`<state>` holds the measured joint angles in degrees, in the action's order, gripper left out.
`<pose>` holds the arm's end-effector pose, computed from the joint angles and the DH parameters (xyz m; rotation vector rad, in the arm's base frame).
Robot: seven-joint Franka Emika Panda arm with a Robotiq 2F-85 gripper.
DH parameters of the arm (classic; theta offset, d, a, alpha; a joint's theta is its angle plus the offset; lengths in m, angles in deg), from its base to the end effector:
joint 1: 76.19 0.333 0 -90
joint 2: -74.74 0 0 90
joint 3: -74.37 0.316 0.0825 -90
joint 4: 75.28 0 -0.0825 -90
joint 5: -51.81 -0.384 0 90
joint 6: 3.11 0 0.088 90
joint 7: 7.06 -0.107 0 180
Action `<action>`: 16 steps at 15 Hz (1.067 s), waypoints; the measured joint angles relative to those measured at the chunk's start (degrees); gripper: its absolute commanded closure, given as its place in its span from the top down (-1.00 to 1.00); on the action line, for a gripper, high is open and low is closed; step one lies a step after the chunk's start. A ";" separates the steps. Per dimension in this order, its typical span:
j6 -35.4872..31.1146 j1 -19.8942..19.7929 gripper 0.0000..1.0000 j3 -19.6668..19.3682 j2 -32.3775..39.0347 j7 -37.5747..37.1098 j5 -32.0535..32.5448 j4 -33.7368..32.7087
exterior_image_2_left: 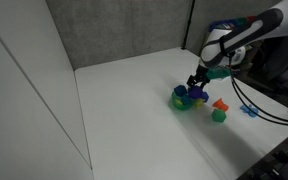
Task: Remove the ball from the green bowl and put it on the table
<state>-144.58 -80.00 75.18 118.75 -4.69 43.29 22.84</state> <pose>0.6655 -0.0360 0.1425 -3.0328 0.2003 0.0107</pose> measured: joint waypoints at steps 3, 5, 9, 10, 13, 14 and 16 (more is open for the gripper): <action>0.25 0.09 0.28 0.01 0.90 0.00 0.02 -0.78; 0.72 0.09 0.15 0.05 0.90 0.00 0.02 -1.22; 1.17 0.10 0.02 0.51 0.47 0.00 0.02 -1.77; 1.23 0.10 -0.02 0.58 -0.08 0.00 0.02 -1.82; 2.00 0.19 -0.06 -0.19 -2.90 -0.04 0.93 -1.62; 2.16 0.39 -0.06 -1.08 -3.98 -0.12 2.02 -1.19; 2.17 0.94 -0.06 -3.59 -5.79 -1.02 5.35 0.37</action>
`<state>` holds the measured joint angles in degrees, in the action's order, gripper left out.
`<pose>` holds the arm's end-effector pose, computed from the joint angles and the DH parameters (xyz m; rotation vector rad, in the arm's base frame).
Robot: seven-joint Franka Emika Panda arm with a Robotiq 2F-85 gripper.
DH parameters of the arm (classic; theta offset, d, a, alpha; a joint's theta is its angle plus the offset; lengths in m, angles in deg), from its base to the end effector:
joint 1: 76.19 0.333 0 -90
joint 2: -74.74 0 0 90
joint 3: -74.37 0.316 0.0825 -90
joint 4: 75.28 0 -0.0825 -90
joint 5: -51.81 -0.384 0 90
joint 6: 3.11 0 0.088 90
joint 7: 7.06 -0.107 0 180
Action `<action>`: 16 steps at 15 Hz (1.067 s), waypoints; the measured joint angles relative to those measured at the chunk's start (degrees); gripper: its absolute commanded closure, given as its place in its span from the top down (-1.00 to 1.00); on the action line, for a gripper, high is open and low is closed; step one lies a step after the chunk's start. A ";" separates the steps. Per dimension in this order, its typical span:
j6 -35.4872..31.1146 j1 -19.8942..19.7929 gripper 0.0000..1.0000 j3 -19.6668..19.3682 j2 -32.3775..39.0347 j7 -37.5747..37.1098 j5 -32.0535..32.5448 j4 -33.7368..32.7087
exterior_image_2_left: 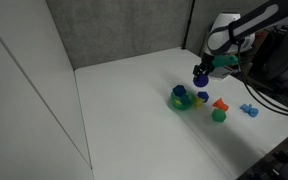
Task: Remove the ball from the green bowl and put it on the table
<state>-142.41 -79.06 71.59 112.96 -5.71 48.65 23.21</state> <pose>0.6735 -0.0633 0.2048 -3.1321 0.1645 -0.0732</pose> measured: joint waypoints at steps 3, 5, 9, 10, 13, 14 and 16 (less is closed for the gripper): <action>-1.05 0.83 -0.06 -4.53 -1.83 -2.51 6.32 3.92; -2.85 1.18 -0.06 -7.50 -2.47 -4.60 10.15 6.72; -6.43 1.41 -0.06 -13.57 -2.46 -9.28 17.01 11.04; -7.04 1.38 -0.06 -14.94 -2.28 -10.40 18.19 11.78; -7.55 1.18 0.84 -17.98 -1.16 -12.51 19.70 12.63; -7.55 1.16 0.83 -18.60 -0.70 -12.80 19.80 12.65; -7.55 1.21 0.95 -19.39 0.10 -13.49 20.42 12.65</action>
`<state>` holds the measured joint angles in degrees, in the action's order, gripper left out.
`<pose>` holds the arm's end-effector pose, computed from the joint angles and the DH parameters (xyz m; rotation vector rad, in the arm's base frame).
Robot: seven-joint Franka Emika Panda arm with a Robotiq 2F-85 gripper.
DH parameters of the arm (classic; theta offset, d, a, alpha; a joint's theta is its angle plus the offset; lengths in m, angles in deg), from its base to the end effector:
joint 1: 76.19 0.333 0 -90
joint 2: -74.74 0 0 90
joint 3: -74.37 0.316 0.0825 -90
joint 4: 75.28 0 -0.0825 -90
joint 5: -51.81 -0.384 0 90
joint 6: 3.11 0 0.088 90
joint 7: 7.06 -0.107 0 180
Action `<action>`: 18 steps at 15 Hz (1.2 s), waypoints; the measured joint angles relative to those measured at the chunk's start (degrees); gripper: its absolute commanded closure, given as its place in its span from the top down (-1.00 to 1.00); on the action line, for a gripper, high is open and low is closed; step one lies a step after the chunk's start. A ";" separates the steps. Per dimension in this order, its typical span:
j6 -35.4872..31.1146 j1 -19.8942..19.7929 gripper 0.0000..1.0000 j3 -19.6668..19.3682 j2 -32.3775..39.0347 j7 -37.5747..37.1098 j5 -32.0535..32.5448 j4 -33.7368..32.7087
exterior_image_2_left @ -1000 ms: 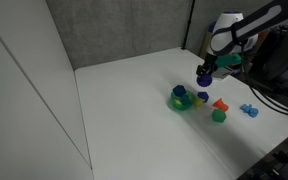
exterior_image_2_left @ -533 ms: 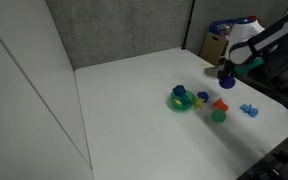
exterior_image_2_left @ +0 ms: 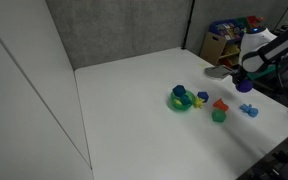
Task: Remove the ball from the green bowl and put it on the table
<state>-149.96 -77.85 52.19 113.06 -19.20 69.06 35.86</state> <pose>0.5688 -0.2405 0.1564 2.7160 -0.4044 -0.0882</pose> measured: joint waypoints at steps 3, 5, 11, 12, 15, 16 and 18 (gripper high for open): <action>0.07 0.63 1.00 -0.76 0.60 -1.07 1.81 0.00; 0.32 1.43 1.00 -1.14 0.50 -1.35 2.82 0.01; 5.54 5.14 1.00 -1.08 -5.61 -1.31 5.90 2.02; 6.93 5.67 1.00 -0.70 -7.75 -1.22 6.50 3.03; 11.94 6.60 1.00 1.27 -15.61 -1.20 8.88 6.72; 13.78 6.67 1.00 2.16 -18.37 -1.20 9.58 7.95; 17.88 6.54 1.00 4.23 -24.07 -0.99 10.20 10.33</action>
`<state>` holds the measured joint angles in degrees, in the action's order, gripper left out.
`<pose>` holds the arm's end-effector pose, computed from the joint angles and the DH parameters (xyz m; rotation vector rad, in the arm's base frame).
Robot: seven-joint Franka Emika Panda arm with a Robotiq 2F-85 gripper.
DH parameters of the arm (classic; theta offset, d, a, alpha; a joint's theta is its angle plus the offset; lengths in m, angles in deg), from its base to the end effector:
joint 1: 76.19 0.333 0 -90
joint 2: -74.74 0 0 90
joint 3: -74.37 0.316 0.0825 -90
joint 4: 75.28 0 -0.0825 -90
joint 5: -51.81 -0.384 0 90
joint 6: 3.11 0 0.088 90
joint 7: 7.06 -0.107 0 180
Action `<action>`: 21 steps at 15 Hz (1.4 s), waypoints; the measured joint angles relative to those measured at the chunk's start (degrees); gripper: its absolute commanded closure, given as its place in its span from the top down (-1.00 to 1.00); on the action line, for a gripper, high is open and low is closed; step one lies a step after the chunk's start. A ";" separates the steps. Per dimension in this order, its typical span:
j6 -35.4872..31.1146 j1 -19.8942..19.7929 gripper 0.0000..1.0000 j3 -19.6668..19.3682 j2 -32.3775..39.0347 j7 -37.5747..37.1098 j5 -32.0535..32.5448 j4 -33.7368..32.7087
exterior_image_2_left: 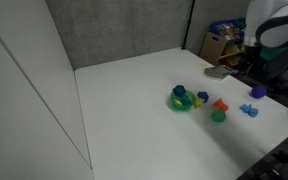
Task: Remove the ball from the green bowl and put it on the table
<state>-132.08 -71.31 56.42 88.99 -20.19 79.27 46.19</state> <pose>0.5456 -0.1376 0.2949 2.7018 -0.1695 -0.1567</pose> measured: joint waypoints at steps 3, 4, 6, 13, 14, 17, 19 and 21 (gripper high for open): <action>6.32 -0.93 1.00 3.74 -7.85 0.74 -0.03 3.10; 8.29 -1.34 1.00 5.00 -10.22 1.13 -0.10 4.04; 12.15 -2.16 1.00 7.54 -14.87 2.27 -0.91 5.84; 16.82 -3.33 1.00 12.23 -28.87 9.94 -13.50 11.05; 16.91 -3.33 1.00 12.47 -30.62 11.33 -15.58 11.72; 17.72 -3.29 1.00 13.08 -35.37 15.04 -21.10 13.36; 19.00 -3.19 1.00 13.37 -38.32 16.95 -24.08 14.13; 20.17 -3.14 1.00 13.60 -40.85 17.87 -25.62 14.86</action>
<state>-111.92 -74.44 70.02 48.14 -2.32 53.65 61.05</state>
